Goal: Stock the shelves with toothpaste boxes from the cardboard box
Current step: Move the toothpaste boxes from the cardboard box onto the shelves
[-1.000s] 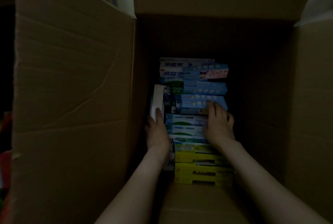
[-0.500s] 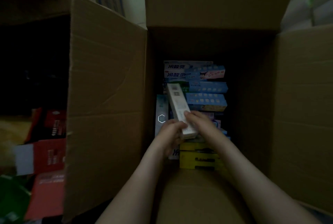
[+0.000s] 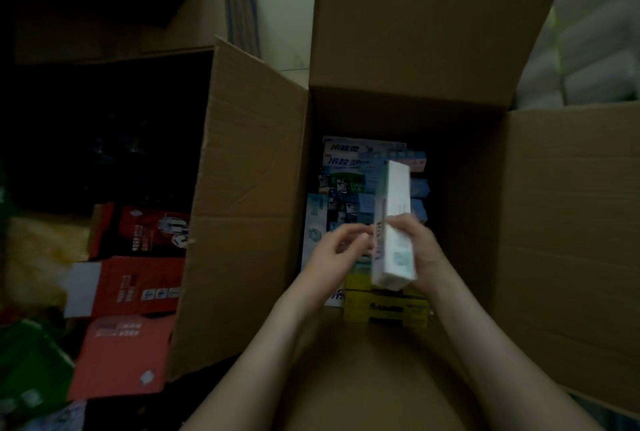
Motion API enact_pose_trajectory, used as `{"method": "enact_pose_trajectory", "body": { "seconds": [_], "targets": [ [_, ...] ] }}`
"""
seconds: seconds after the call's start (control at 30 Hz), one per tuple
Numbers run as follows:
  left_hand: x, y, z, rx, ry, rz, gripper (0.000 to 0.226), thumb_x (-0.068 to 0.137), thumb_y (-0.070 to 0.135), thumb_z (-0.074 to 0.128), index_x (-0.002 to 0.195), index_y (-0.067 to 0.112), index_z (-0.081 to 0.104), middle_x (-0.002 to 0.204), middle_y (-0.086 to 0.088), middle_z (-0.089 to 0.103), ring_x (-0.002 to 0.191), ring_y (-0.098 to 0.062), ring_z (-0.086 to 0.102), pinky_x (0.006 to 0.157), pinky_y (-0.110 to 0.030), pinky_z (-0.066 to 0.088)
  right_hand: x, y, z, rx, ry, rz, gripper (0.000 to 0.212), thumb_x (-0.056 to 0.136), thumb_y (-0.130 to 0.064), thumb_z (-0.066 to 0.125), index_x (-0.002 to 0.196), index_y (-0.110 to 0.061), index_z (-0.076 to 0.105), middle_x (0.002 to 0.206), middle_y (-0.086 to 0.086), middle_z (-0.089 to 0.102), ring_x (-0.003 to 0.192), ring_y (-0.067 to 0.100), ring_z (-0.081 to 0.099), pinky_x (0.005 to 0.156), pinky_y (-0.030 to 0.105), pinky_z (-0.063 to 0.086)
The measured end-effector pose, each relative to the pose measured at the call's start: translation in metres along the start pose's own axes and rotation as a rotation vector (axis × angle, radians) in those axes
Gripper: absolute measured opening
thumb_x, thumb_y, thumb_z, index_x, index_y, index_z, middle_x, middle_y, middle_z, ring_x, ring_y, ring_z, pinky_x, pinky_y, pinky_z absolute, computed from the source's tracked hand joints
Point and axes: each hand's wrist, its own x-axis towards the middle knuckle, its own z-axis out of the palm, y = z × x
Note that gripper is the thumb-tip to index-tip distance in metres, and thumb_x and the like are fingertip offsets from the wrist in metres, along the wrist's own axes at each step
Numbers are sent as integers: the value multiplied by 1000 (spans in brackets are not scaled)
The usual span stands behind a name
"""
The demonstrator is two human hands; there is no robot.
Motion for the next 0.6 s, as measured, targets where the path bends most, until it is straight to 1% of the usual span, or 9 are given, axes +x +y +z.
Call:
{"method": "enact_pose_trajectory", "body": {
  "seconds": [0.07,0.13,0.2,0.3,0.33,0.4,0.43,0.5,0.6],
  "targets": [
    [-5,5,-5,-70,125,43,29,98,25,51,126,21,54,115,7,56,107,-3,55,88,-18,48,-13,-11,0,100,-232,75,89,56,-28,82,131,-5,41,90,20,58,61,27,58,56,34,52],
    [-16,13,-9,-251,163,16,42,95,29,55,136,29,44,124,3,52,118,-14,52,99,-35,47,-32,-19,12,66,-404,159,82,60,-35,82,127,-2,47,87,21,60,58,26,57,54,31,50],
    [-34,33,-13,-499,153,16,55,93,26,59,143,31,35,130,-7,55,117,-23,58,96,-44,50,-57,-29,29,31,-492,239,76,64,-38,81,124,-2,53,90,23,60,59,28,58,53,32,52],
    [-73,80,-19,-780,138,29,49,94,13,57,135,30,38,115,-13,64,97,-26,68,80,-41,55,-104,-54,63,5,-546,302,74,66,-37,81,125,-2,52,95,25,55,60,30,59,52,34,54],
    [-88,98,-20,-801,144,29,42,94,11,55,132,25,42,106,-12,65,89,-23,68,73,-38,55,-124,-65,77,-9,-555,312,72,68,-36,80,126,-3,53,96,25,54,62,31,60,52,35,54],
    [-121,133,-22,-786,180,34,25,96,12,52,120,11,49,95,-11,64,79,-21,66,61,-32,53,-164,-88,104,-115,-516,298,55,74,-35,74,117,-2,62,94,23,60,64,30,64,54,36,56],
    [-138,150,-23,-782,206,40,21,97,13,51,117,8,50,94,-11,64,77,-21,66,61,-33,53,-185,-99,117,-202,-482,283,46,80,-36,67,111,-3,66,90,21,64,65,28,66,56,35,57],
    [-171,179,-27,-766,278,55,23,96,11,52,118,5,52,93,-11,67,75,-20,68,66,-35,56,-224,-117,146,-433,-454,255,42,92,-40,51,117,-7,61,89,13,65,70,22,66,62,33,57],
    [-221,214,-34,-657,354,109,45,93,12,59,135,8,45,107,-14,69,83,-23,71,75,-42,58,-274,-136,190,-834,-434,92,43,93,-37,54,126,-9,52,92,8,66,76,17,65,68,28,55]
  ]
}}
